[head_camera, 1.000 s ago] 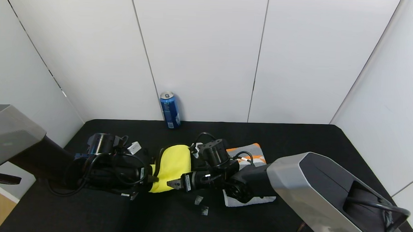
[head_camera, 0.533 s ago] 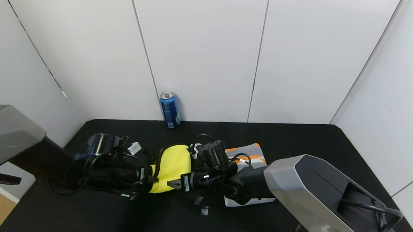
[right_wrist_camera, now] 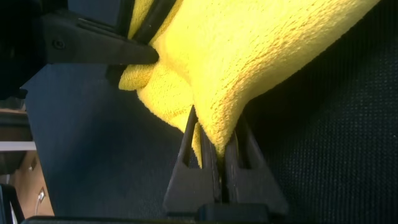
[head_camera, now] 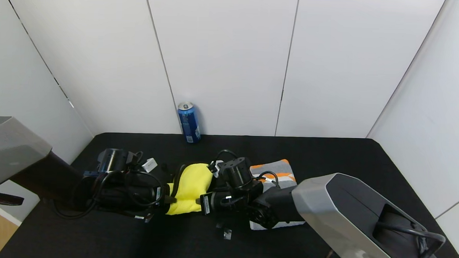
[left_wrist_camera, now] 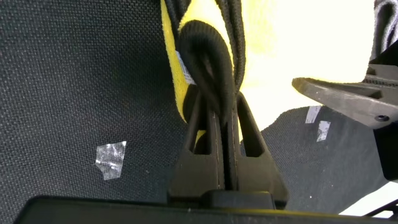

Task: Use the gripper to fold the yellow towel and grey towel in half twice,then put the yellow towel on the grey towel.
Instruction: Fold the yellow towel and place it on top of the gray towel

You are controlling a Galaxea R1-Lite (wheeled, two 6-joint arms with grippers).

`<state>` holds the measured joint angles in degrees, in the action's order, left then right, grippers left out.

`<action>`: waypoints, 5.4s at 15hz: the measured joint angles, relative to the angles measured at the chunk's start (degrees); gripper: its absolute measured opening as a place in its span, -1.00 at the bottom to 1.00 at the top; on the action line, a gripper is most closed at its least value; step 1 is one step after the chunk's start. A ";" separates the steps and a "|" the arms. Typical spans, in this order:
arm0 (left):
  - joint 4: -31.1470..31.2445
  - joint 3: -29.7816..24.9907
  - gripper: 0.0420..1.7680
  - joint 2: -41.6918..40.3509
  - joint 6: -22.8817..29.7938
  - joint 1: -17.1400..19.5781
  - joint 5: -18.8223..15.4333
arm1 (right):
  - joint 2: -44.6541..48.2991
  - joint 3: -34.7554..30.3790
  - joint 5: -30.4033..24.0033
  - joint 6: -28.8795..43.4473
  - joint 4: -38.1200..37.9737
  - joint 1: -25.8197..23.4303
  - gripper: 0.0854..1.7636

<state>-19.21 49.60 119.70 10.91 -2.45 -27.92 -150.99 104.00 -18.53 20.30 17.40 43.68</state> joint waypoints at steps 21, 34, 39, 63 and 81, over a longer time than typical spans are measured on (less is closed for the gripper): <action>10.51 1.83 -0.89 -21.86 6.61 -18.44 9.61 | 25.80 -22.71 1.21 -2.24 -4.21 -5.56 -0.90; 17.19 15.03 -0.89 -14.21 9.12 -40.07 25.69 | 42.89 -46.69 1.02 -7.22 3.07 -18.41 -0.90; 17.34 21.37 -0.89 -5.64 8.96 -41.35 26.64 | 43.44 -48.54 1.35 -7.35 4.13 -19.41 -0.90; 16.81 30.16 -0.73 7.39 7.53 -37.64 28.62 | 31.15 -50.20 1.87 -7.08 10.92 -20.37 -0.46; 17.32 22.72 0.77 -1.93 7.01 -38.03 30.59 | 40.35 -55.95 3.12 -6.92 12.24 -20.22 0.79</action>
<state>-1.89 72.33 117.77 17.92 -40.48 2.67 -110.64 48.04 -15.41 13.37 29.64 23.45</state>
